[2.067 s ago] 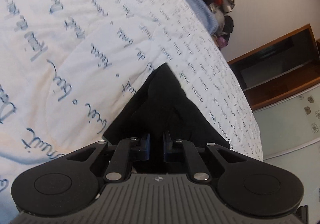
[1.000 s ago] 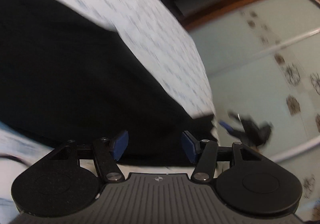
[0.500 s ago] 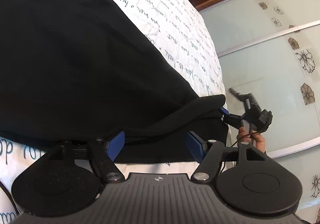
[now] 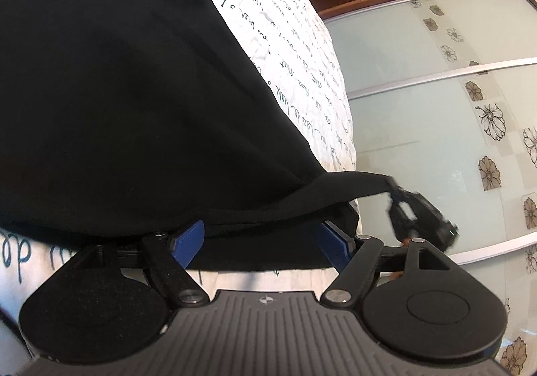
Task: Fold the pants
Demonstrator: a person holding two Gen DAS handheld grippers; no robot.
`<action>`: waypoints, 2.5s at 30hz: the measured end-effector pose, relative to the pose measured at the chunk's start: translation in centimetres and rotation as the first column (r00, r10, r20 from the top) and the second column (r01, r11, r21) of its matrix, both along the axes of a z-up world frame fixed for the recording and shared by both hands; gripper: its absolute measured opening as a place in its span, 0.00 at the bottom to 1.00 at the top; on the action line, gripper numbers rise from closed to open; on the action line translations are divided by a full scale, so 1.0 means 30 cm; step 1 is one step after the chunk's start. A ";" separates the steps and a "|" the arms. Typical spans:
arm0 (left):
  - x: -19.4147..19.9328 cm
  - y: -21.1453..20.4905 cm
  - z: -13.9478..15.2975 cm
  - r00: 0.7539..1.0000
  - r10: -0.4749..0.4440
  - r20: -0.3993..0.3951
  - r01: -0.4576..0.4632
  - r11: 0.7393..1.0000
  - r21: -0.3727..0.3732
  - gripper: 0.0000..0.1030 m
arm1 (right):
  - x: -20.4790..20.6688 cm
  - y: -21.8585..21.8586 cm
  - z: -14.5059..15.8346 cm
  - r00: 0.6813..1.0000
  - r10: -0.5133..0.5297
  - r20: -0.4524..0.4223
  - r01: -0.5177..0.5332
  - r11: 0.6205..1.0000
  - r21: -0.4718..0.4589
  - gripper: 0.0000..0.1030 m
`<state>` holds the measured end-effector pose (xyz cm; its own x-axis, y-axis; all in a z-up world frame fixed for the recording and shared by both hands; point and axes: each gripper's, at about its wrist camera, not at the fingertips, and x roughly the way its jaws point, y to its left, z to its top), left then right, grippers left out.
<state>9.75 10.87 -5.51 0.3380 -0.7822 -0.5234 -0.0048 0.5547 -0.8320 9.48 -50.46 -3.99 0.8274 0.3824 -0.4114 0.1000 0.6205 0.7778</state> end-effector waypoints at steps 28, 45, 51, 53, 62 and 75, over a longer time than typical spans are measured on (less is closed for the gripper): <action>-0.074 -0.058 0.071 0.997 -0.051 0.050 0.051 0.999 0.015 0.76 | -0.493 -0.057 -0.287 0.978 -0.167 -0.124 0.202 0.906 0.372 0.74; -0.093 -0.230 0.132 0.965 -0.095 0.244 0.041 0.975 0.221 0.76 | -0.139 0.480 -0.297 0.937 0.257 -0.238 -0.128 0.885 0.448 0.72; -0.090 -0.203 0.105 0.973 -0.058 0.225 0.015 0.982 0.190 0.77 | -0.151 0.518 -0.309 0.937 0.209 -0.281 -0.082 0.911 0.405 0.72; -0.091 -0.196 0.104 0.970 -0.061 0.234 0.017 0.983 0.184 0.77 | -0.152 0.531 -0.309 0.939 0.183 -0.290 -0.061 0.922 0.383 0.73; -0.103 -0.130 0.094 0.975 -0.012 0.223 -0.010 0.995 0.098 0.79 | -0.204 0.554 -0.286 0.941 0.124 -0.315 -0.015 0.945 0.327 0.66; -0.113 -0.101 0.095 0.979 0.011 0.204 -0.035 0.993 0.112 0.80 | -0.142 0.643 -0.346 0.950 0.130 -0.284 -0.011 0.923 0.385 0.07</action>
